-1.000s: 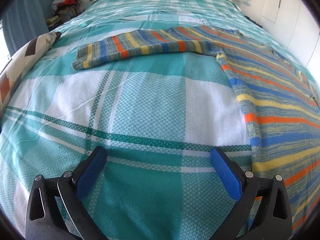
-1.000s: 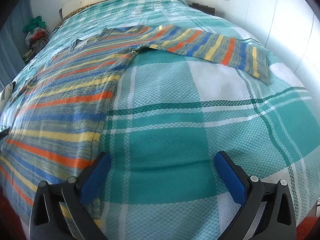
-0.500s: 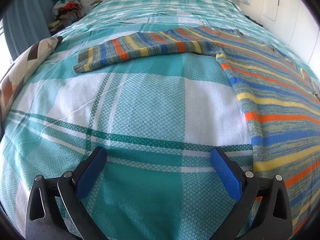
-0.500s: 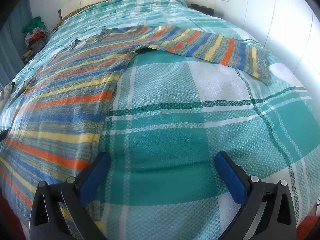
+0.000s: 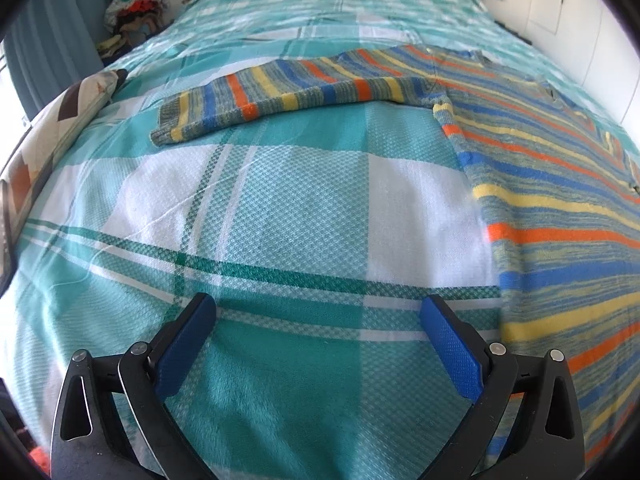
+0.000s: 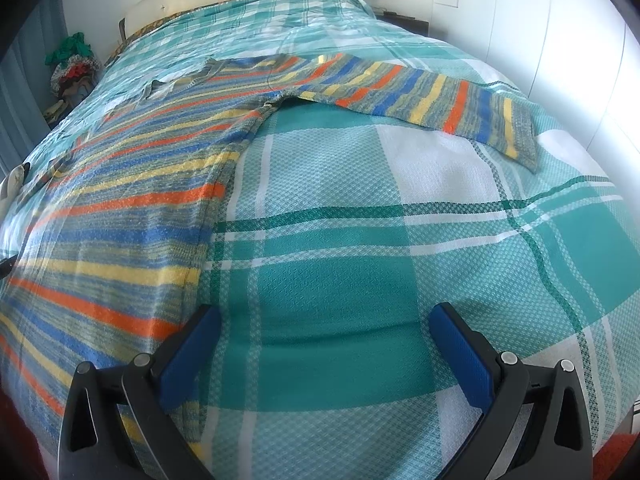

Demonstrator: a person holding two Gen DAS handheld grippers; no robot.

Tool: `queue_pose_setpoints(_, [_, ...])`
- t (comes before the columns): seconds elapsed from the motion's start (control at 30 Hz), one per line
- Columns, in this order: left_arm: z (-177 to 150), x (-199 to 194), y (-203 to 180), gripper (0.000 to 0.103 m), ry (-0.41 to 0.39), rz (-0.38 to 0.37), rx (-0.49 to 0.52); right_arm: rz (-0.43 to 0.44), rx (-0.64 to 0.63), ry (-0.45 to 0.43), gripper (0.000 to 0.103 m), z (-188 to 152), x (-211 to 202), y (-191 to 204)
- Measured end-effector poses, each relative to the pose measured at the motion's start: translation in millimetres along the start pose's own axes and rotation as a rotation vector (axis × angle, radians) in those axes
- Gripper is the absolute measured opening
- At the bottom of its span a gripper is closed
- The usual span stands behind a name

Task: Fold small clothes

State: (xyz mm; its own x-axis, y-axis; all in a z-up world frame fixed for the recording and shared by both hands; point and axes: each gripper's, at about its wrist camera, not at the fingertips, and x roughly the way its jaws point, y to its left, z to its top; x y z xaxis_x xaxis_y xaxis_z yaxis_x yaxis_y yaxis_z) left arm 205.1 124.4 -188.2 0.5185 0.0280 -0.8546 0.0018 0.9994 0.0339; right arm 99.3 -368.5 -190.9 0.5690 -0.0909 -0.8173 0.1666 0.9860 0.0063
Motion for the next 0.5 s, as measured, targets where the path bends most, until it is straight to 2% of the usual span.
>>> queue_pose_setpoints(0.07, [17.5,-17.2,-0.8,0.102,-0.076,-0.036,-0.005,0.000,0.000,0.000,0.103,0.3,0.1,0.1])
queue_pose_setpoints(0.17, [47.9,-14.3,-0.3,0.103,-0.175,0.000,-0.010,-0.003,-0.001,0.002,0.103,1.0,1.0,0.2])
queue_pose_setpoints(0.2, [55.3,-1.1,0.0,0.103,-0.164,0.018,-0.008,-0.004,0.000,0.003,0.103,1.3,1.4,0.3])
queue_pose_setpoints(0.27, [61.1,50.9,2.3,0.103,-0.023,0.054,0.008,-0.005,0.001,0.005,0.103,2.5,2.0,0.2])
queue_pose_setpoints(0.3, [60.4,64.8,4.6,0.103,0.000,0.019,0.006,-0.003,0.002,0.004,0.103,2.7,2.0,0.1])
queue_pose_setpoints(0.37, [59.9,56.4,12.5,0.103,-0.053,-0.005,-0.027,-0.001,0.000,0.003,0.103,3.4,2.3,0.1])
queue_pose_setpoints(0.5, [61.8,58.6,11.4,0.103,-0.050,0.022,-0.005,0.000,0.003,-0.006,0.103,2.7,2.2,-0.4])
